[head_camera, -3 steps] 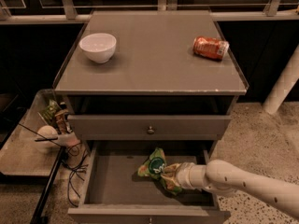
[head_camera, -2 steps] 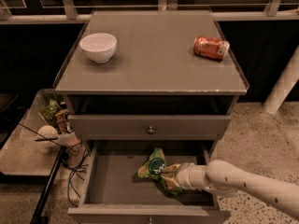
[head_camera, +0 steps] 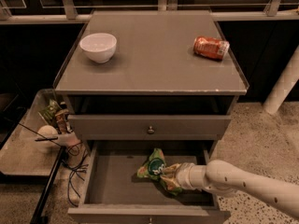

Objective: Place green rice chip bag into middle drawer

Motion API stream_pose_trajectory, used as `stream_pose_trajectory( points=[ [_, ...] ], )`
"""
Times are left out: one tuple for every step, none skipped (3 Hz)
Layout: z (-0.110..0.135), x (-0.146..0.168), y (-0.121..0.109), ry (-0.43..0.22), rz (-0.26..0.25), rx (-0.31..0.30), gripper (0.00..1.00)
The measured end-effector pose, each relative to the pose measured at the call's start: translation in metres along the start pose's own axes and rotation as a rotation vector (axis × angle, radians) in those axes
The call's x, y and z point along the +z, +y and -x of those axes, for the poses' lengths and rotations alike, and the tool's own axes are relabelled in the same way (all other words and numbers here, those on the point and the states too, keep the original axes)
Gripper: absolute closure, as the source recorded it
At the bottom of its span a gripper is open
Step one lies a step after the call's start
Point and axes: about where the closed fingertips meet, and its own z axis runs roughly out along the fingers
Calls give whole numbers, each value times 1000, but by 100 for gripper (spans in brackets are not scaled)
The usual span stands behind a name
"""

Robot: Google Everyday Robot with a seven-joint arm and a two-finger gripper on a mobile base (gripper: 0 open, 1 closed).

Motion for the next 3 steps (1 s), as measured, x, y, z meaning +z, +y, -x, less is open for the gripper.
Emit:
stream_pose_trajectory(
  points=[
    [0, 0, 0, 0, 0, 0, 13],
    [0, 0, 0, 0, 0, 0, 0],
    [0, 0, 0, 0, 0, 0, 0]
  ],
)
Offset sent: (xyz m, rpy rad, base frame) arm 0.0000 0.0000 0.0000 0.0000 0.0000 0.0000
